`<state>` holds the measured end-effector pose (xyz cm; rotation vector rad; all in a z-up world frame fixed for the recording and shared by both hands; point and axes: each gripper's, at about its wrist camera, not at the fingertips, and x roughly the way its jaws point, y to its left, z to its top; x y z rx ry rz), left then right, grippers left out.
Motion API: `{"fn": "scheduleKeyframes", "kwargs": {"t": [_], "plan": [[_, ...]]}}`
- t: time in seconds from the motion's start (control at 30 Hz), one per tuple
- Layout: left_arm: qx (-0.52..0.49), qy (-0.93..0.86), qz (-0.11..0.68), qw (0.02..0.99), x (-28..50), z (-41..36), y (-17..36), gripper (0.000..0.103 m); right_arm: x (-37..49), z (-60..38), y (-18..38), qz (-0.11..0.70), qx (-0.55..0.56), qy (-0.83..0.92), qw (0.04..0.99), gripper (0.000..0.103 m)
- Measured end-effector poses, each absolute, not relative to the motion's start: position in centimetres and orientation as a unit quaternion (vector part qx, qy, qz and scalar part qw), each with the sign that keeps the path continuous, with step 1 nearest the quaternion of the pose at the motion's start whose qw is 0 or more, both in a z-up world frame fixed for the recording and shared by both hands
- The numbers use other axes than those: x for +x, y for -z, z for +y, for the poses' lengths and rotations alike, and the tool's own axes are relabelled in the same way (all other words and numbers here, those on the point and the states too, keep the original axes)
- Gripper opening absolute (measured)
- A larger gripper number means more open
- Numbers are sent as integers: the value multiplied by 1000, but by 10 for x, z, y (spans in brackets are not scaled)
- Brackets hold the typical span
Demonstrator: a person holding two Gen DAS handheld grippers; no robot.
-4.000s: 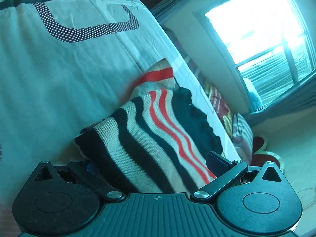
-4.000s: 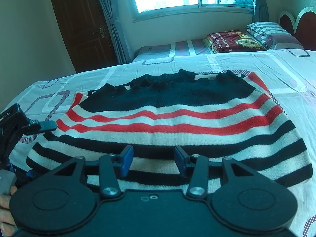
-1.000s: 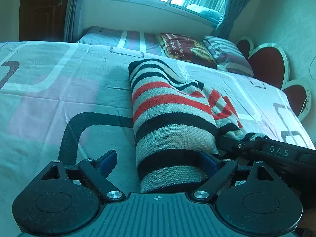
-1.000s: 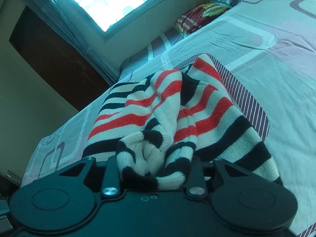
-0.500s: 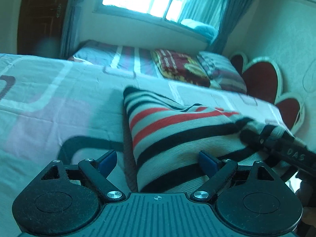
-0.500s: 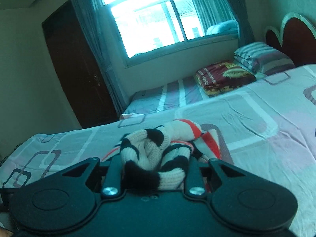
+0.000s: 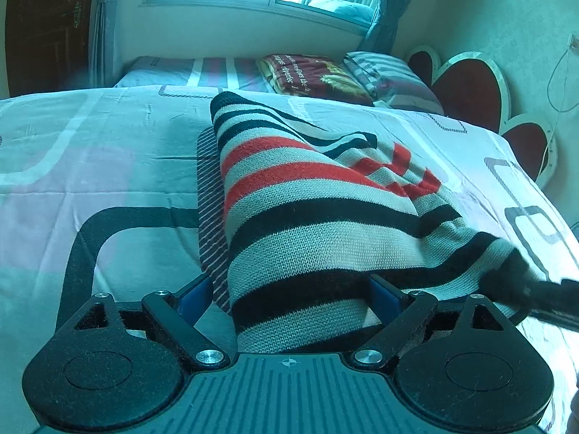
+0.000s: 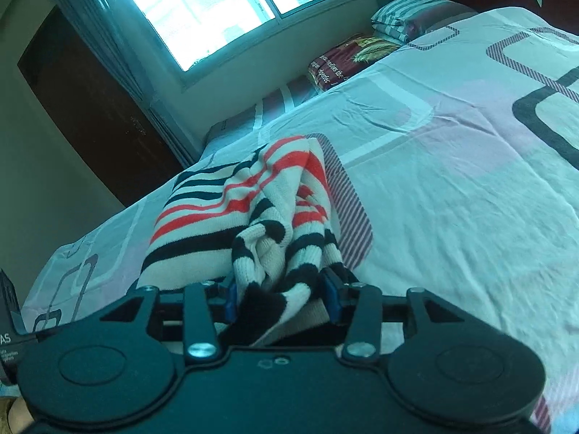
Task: Fold small clothes
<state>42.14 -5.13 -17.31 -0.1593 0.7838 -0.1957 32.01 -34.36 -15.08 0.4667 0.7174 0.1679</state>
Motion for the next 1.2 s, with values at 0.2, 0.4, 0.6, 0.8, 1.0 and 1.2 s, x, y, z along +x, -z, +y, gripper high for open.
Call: {"fn": "scheduleKeyframes", "kwargs": {"t": [0.2, 0.4, 0.6, 0.8, 1.0, 1.2], "plan": [[-71, 99, 395, 910, 424, -52, 181, 100, 315, -353, 181, 363, 244, -46, 898, 18], [-78, 101, 396, 909, 419, -45, 172, 101, 306, -346, 159, 345, 206, -25, 915, 35], [-101, 96, 360, 922, 414, -35, 140, 101, 308, -334, 122, 306, 166, -32, 937, 38], [-86, 86, 353, 927, 433, -37, 128, 101, 345, -306, 104, 300, 130, -68, 943, 35], [-68, 60, 357, 929, 472, -41, 131, 100, 408, -294, 110, 328, 143, -82, 930, 32], [-68, 44, 377, 923, 509, -47, 149, 97, 454, -276, 121, 337, 103, -84, 932, 31]]}}
